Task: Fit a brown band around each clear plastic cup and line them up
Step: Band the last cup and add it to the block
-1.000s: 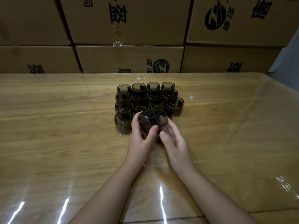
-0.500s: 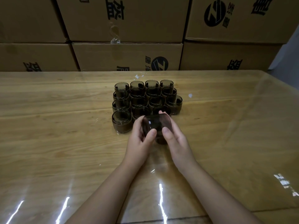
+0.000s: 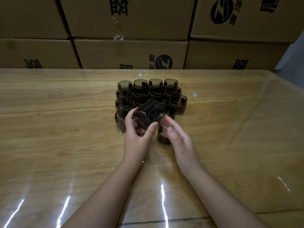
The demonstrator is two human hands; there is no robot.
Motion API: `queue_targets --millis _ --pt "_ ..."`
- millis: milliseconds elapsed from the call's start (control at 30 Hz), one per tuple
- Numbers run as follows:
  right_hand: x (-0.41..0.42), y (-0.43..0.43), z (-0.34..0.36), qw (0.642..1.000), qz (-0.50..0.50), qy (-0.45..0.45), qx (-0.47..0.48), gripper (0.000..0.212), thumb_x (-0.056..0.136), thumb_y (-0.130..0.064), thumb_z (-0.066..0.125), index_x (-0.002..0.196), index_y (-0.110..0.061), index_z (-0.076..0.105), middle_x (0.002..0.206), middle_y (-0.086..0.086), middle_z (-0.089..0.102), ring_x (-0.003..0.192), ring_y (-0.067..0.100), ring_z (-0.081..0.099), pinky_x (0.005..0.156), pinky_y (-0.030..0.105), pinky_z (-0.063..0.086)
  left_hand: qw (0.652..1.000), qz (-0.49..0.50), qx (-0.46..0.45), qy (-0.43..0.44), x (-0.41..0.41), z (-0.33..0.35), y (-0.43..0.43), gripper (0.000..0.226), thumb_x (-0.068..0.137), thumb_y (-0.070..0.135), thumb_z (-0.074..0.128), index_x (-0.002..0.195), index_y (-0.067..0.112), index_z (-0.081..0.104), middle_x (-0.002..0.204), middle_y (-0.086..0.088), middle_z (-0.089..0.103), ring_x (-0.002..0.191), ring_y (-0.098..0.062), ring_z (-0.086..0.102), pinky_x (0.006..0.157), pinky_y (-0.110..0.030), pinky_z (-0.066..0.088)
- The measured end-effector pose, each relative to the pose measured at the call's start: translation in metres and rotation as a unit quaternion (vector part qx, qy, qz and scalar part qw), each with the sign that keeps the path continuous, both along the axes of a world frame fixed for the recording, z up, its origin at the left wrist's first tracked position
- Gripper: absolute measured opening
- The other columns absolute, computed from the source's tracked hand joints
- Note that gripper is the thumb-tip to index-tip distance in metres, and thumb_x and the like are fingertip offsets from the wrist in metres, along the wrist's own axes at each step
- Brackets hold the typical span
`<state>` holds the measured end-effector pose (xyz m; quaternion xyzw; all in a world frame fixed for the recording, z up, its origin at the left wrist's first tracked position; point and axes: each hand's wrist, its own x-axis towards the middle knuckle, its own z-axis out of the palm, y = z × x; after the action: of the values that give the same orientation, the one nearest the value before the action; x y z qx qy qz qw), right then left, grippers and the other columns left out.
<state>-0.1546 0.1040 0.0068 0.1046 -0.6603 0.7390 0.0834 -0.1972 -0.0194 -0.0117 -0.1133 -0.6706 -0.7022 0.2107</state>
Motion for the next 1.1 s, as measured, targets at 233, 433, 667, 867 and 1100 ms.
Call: queue_targets --millis 233,433,667,867,1100 --pt "0.002 0.003 0.003 0.999 -0.037 0.029 0.0 0.058 0.084 -0.045 0.053 0.136 -0.02 0.048 0.139 -0.007 0.055 0.132 0.006 0.047 0.11 0.027 0.038 0.998 0.039 -0.034 -0.041 0.002 -0.002 -0.003 0.047 0.062 0.057 0.068 0.103 0.039 0.051 0.072 0.022 0.061 0.059 0.005 0.05 0.057 -0.01 0.04" --pt "0.006 0.005 0.009 0.998 -0.027 0.056 0.02 0.062 0.087 -0.041 0.049 0.142 -0.012 0.042 0.144 -0.006 0.049 0.135 0.002 0.04 0.105 0.014 0.035 0.996 -0.017 -0.076 -0.031 0.007 -0.003 0.0 0.034 0.065 0.051 0.069 0.096 0.053 0.053 0.078 0.02 0.066 0.07 0.002 0.062 0.062 -0.016 0.05" --pt "0.004 0.004 0.008 0.999 -0.007 0.044 0.026 0.052 0.092 -0.021 0.046 0.143 -0.01 0.038 0.145 -0.005 0.045 0.135 0.0 0.039 0.106 0.014 0.034 0.998 -0.03 -0.046 -0.024 0.005 0.001 -0.003 0.037 0.064 0.049 0.068 0.096 0.037 0.054 0.074 0.019 0.064 0.069 -0.005 0.059 0.061 -0.021 0.048" --pt "-0.001 0.004 0.005 1.0 0.012 -0.004 -0.009 0.05 0.087 -0.037 0.054 0.134 -0.02 0.048 0.137 -0.003 0.056 0.128 0.008 0.05 0.106 0.025 0.041 0.997 -0.066 -0.045 0.014 0.012 0.001 0.002 0.044 0.069 0.044 0.065 0.107 0.028 0.051 0.09 0.026 0.064 0.079 0.005 0.061 0.068 -0.01 0.046" --pt "0.0 -0.002 0.0 0.998 0.047 -0.031 -0.019 0.044 0.089 -0.027 0.048 0.133 -0.02 0.047 0.136 -0.002 0.056 0.131 0.012 0.049 0.111 0.029 0.037 0.999 -0.007 -0.016 0.033 0.008 0.003 0.002 0.051 0.076 0.036 0.065 0.121 0.032 0.042 0.102 0.03 0.061 0.088 0.005 0.06 0.074 -0.01 0.046"
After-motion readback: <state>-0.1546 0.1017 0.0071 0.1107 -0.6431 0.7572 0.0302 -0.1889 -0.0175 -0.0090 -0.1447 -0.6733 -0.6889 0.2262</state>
